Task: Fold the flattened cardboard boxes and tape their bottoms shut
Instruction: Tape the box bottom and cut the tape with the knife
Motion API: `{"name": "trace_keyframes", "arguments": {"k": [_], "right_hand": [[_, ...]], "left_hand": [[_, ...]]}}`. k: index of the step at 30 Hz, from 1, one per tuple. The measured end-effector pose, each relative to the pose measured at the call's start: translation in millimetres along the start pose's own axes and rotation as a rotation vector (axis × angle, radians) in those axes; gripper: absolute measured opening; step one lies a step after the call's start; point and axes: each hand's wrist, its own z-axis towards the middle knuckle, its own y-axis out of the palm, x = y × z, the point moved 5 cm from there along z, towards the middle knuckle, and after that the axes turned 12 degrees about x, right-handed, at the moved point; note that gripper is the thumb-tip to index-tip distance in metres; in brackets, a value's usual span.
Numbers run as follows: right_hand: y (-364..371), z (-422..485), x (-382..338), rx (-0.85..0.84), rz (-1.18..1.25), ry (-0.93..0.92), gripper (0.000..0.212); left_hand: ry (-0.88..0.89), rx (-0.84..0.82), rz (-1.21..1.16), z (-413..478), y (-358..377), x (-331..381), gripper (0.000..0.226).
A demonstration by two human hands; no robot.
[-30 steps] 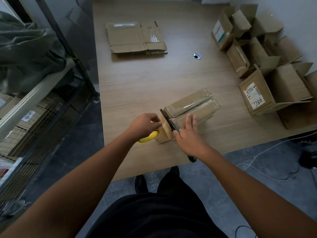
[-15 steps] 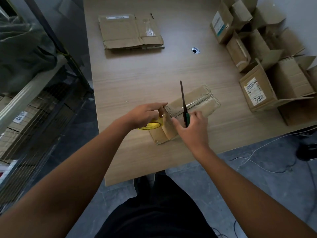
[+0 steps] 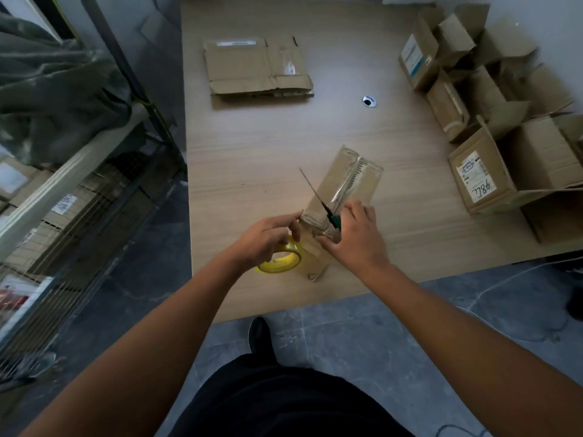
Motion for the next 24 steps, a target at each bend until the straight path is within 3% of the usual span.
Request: {"name": "trace_keyframes", "arguments": {"k": [3, 7, 12, 13, 15, 18, 21, 24], "right_hand": [[-7.1, 3.3, 7.7, -0.064, 0.014, -0.117, 0.072], [-18.9, 4.2, 12.4, -0.149, -0.045, -0.219, 0.076], [-37.1, -49.3, -12.6, 0.206, 0.065, -0.21, 0.039], [-34.7, -63.2, -21.4, 0.18, 0.149, -0.207, 0.032], [-21.2, -85.5, -38.4, -0.031, 0.336, -0.148, 0.022], [7.9, -106.1, -52.7, -0.341, 0.539, 0.067, 0.024], [26.3, -110.0, -62.7, -0.433, 0.517, 0.134, 0.033], [46.6, -102.2, -71.2, -0.49, 0.499, 0.144, 0.029]], "left_hand": [[-0.051, 0.096, 0.023, -18.2, 18.2, 3.8, 0.017], [-0.117, 0.251, 0.348, -39.2, 29.8, -15.0, 0.02], [-0.213, 0.507, 0.722, -92.0, 3.2, -35.9, 0.017], [-0.202, 0.558, 0.813, -103.1, -5.0, -39.2, 0.017], [-0.166, 0.639, 0.913, -120.4, -17.9, -46.3, 0.017], [-0.11, 0.691, 1.009, -131.2, -26.5, -59.4, 0.015], [-0.068, 0.7, 1.043, -130.4, -27.9, -77.0, 0.013], [-0.006, 0.599, 1.06, -117.6, -19.3, -97.7, 0.013]]}}
